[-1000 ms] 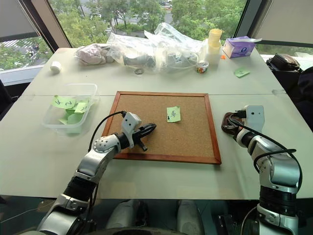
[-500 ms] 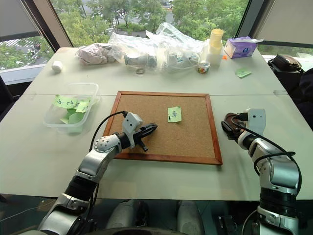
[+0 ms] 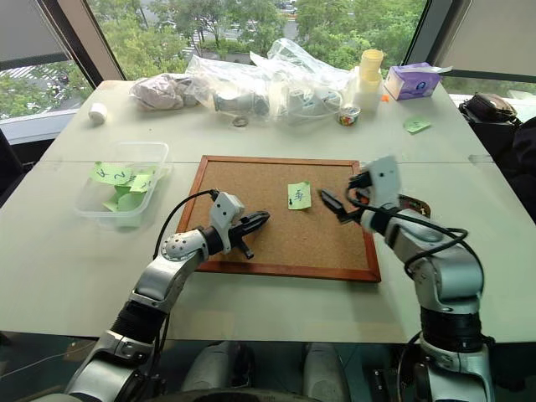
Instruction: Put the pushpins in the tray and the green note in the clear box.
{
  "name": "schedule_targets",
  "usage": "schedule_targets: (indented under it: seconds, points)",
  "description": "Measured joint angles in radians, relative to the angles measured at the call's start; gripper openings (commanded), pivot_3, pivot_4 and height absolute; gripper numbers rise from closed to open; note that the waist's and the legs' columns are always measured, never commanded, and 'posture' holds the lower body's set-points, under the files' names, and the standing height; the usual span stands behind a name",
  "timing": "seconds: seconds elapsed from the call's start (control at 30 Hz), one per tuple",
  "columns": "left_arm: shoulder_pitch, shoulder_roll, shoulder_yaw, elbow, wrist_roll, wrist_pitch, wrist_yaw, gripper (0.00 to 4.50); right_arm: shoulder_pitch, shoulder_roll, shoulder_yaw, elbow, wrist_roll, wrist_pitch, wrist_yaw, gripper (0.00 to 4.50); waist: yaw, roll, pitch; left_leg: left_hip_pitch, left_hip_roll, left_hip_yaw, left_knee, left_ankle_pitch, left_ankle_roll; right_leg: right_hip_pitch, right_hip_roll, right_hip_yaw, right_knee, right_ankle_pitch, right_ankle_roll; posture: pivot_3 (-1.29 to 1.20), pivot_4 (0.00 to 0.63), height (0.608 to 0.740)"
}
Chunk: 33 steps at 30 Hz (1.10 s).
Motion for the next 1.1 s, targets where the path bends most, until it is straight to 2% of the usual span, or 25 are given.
schedule_targets:
  seconds: [0.3,0.53,0.57,0.63,0.83,0.87,1.1]
  points:
    - [0.011,0.003,0.003,-0.016,0.001,0.002,0.01,0.0,-0.085,0.059,0.221,0.174,-0.129,-0.128,0.034,4.49,-0.005,0.0,0.0,0.0,0.0,0.0,0.0,0.0,0.0,-0.001,0.0,0.0,0.0,0.001,0.001,0.0,0.15,0.74]
    - [0.023,0.004,0.004,-0.036,0.001,0.01,0.027,0.0,-0.153,0.088,0.27,0.298,-0.198,-0.219,0.06,4.49,-0.008,-0.001,0.001,-0.001,0.0,0.001,0.0,0.0,0.0,-0.001,0.0,-0.001,0.0,0.001,0.002,0.0,0.15,0.74]
    - [0.023,0.004,0.004,-0.038,0.001,0.012,0.028,0.0,-0.155,0.092,0.274,0.313,-0.205,-0.224,0.063,3.98,-0.008,-0.001,0.001,-0.001,0.0,0.001,-0.001,0.0,0.0,-0.001,0.0,0.0,0.0,0.001,0.002,0.0,0.15,0.74]
    - [0.026,0.004,0.004,-0.041,0.001,0.012,0.033,0.0,-0.157,0.096,0.283,0.335,-0.218,-0.233,0.066,3.26,-0.008,-0.001,0.001,-0.001,0.0,0.001,-0.001,0.0,0.0,-0.001,0.0,0.0,0.0,0.001,0.002,0.0,0.15,0.74]
    - [0.038,0.012,0.006,-0.054,0.001,0.014,0.041,0.0,-0.156,0.1,0.287,0.368,-0.247,-0.256,0.076,0.29,-0.011,-0.001,0.001,0.0,0.001,0.001,-0.002,0.0,0.0,-0.002,0.001,0.0,0.0,0.001,0.002,0.0,0.15,0.74]
    - [0.04,0.013,0.007,-0.055,0.001,0.014,0.042,0.0,-0.155,0.1,0.285,0.368,-0.25,-0.261,0.077,0.13,-0.012,-0.001,0.001,0.0,0.001,0.001,-0.002,0.0,0.0,-0.002,0.001,0.0,0.0,0.001,0.002,0.0,0.15,0.74]
    - [0.044,0.02,0.006,-0.063,0.0,0.021,0.036,0.0,-0.141,0.098,0.266,0.337,-0.247,-0.245,0.082,0.13,-0.011,-0.002,0.001,0.0,0.001,0.002,-0.003,0.001,-0.001,-0.003,0.001,0.0,0.0,0.001,0.002,0.0,0.15,0.74]
